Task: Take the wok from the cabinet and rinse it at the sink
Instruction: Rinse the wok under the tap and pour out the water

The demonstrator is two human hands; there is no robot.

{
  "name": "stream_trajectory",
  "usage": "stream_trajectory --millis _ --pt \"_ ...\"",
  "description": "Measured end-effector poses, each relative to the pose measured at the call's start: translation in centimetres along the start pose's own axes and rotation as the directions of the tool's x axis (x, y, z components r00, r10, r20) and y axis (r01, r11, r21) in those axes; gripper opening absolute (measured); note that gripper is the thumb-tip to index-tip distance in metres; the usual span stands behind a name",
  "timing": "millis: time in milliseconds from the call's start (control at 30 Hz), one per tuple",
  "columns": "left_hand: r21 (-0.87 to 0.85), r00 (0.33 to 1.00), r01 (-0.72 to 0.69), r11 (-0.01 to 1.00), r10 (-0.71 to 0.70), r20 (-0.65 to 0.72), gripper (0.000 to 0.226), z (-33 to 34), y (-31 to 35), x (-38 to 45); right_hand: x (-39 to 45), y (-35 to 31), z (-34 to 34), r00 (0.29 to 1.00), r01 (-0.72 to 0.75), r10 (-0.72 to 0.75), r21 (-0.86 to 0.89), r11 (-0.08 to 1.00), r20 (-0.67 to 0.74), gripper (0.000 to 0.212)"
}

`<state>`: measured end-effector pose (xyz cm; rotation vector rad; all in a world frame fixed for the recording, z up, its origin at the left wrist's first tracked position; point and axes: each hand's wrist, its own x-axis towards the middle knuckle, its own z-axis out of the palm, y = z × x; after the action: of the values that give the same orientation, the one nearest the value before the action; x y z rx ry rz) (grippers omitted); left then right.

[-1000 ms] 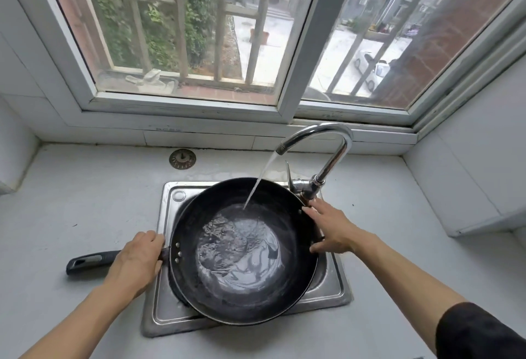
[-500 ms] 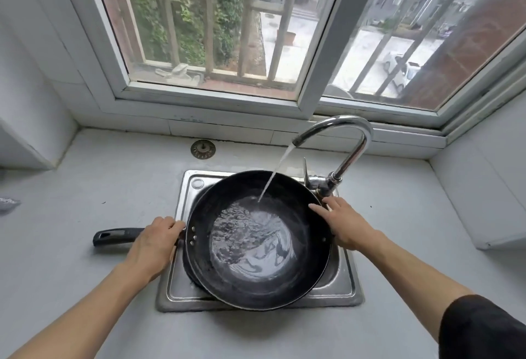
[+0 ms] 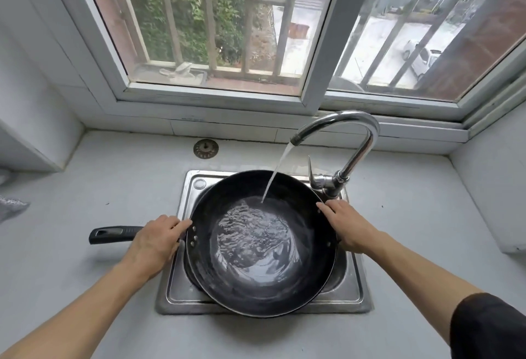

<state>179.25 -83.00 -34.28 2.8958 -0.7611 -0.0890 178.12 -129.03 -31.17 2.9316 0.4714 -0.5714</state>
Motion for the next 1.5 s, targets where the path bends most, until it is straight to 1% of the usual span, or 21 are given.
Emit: stream_trajectory --millis 133,267,467,567,733,833,933,1033,1133,1233,1300,1400,1467,1500 --pt "0.001 0.999 0.008 1.000 -0.008 -0.038 0.064 -0.2 0.8 0.7 0.3 0.3 0.6 1.000 0.003 -0.003 0.042 0.999 -0.001 0.108" --pt "-0.002 0.998 0.008 1.000 -0.009 -0.065 0.059 0.0 0.8 0.6 0.3 0.7 1.3 0.999 0.019 -0.016 0.060 0.998 -0.048 0.116" --pt "0.022 0.998 -0.031 0.999 0.032 -0.056 0.057 -0.3 0.4 0.7 0.8 0.9 1.3 1.000 0.024 -0.026 0.090 0.996 0.016 0.129" --pt "0.013 0.999 -0.048 0.999 0.048 -0.024 0.057 -0.3 0.1 0.1 0.4 0.4 2.0 0.996 0.013 -0.025 0.144 0.990 0.082 0.126" --pt "0.012 0.997 -0.074 0.997 0.074 -0.006 0.060 -1.0 0.0 -0.3 -0.3 0.1 1.9 0.988 -0.002 -0.026 0.184 0.983 0.153 0.131" --pt "0.014 0.996 -0.085 0.996 0.085 -0.007 0.058 -1.4 0.2 -0.1 -1.0 0.2 1.3 0.990 -0.004 -0.025 0.203 0.979 0.140 0.130" --pt "0.007 0.995 -0.093 0.996 0.093 -0.020 0.058 -1.9 0.8 0.4 -2.1 0.5 0.7 0.991 -0.011 -0.016 0.198 0.980 0.133 0.124" --pt "-0.014 0.994 -0.104 0.994 0.104 -0.035 0.058 -2.2 1.6 1.3 -3.2 1.3 0.8 0.993 -0.032 0.005 0.220 0.975 0.121 0.117" --pt "-0.034 0.991 -0.128 0.991 0.126 -0.042 0.056 -1.7 2.2 2.2 -4.6 2.0 0.7 0.993 -0.070 0.045 0.233 0.970 0.114 0.117" --pt "-0.049 0.989 -0.146 0.988 0.144 -0.046 0.054 -1.2 2.8 2.9 -6.1 2.4 0.2 0.993 -0.099 0.084 0.218 0.971 0.078 0.122" --pt "-0.057 0.983 -0.172 0.983 0.168 -0.072 0.054 -1.1 3.2 3.4 -7.0 2.6 0.0 0.992 -0.124 0.115 0.204 0.971 0.057 0.125" --pt "-0.058 0.971 -0.212 0.976 0.203 -0.127 0.049 -1.1 3.7 4.2 -8.0 2.6 -0.4 0.992 -0.129 0.129 0.084 0.988 0.006 0.117" --pt "-0.054 0.964 -0.222 0.974 0.211 -0.160 0.048 -1.0 4.1 4.5 -8.5 2.5 -0.6 0.990 -0.140 0.140 0.007 0.990 -0.005 0.116" --pt "-0.057 0.963 -0.222 0.973 0.209 -0.171 0.050 -1.0 4.2 4.7 -8.7 2.5 -0.8 0.989 -0.147 0.147 0.001 0.989 -0.010 0.117"
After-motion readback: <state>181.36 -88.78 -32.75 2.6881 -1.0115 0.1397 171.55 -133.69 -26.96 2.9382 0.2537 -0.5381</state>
